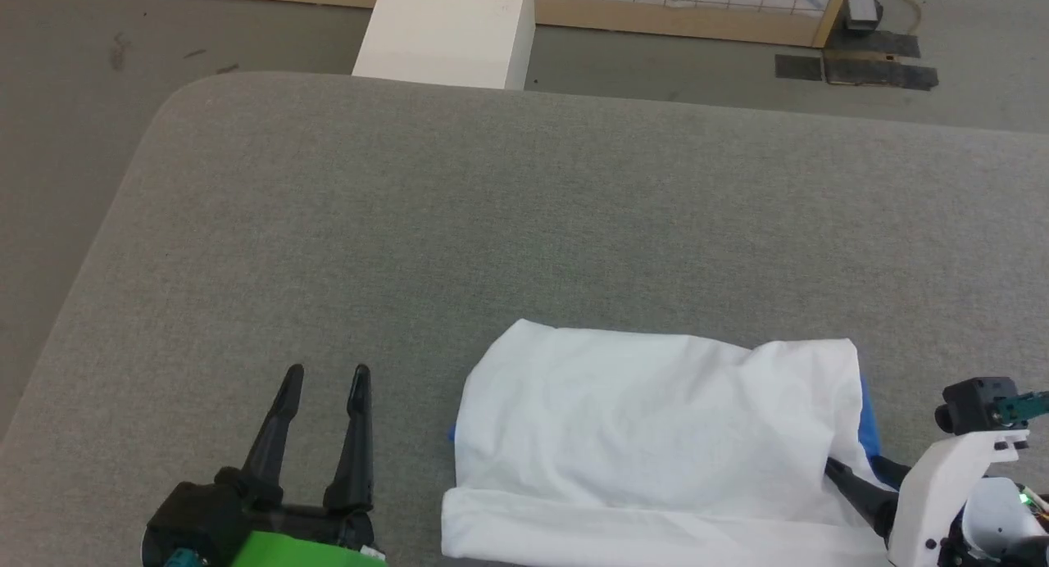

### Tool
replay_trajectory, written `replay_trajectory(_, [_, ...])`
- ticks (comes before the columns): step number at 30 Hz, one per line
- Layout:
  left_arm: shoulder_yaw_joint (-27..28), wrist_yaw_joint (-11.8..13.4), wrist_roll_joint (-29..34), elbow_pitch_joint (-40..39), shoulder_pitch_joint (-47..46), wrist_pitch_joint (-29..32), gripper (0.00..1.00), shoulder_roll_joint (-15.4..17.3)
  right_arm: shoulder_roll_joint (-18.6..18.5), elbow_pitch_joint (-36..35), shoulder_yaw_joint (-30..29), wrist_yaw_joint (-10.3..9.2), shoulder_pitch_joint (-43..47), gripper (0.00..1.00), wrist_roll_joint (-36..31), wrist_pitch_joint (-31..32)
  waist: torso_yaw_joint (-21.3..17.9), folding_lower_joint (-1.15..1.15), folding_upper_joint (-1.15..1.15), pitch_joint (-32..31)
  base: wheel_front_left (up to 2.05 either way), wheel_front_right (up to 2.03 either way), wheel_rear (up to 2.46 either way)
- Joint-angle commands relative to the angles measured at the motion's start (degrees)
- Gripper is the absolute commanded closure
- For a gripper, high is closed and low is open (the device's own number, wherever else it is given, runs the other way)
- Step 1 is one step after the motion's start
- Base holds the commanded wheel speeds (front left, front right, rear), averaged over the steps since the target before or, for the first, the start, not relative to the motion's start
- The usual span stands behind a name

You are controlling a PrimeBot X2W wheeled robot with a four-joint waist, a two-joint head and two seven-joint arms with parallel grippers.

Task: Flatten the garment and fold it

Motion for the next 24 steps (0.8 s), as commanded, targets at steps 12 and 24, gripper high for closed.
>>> replay_trajectory(12, [0.29, -2.52, 2.62, 3.55, 1.29, -0.21, 0.00, -1.15, 1.92, 9.17, 2.13, -0.08, -1.89, 1.00, 0.51, -1.76, -0.15, 0.00, 0.00, -2.34, 0.00, 0.00, 0.00])
replay_trajectory(24, [1.11, -3.75, 2.66, 4.29, 1.80, -0.21, 0.00, -2.06, -0.78, 11.35, -12.79, -0.08, -5.85, 1.00, -3.66, -8.27, -3.39, 0.00, 0.00, -3.16, 0.00, 0.00, 0.00])
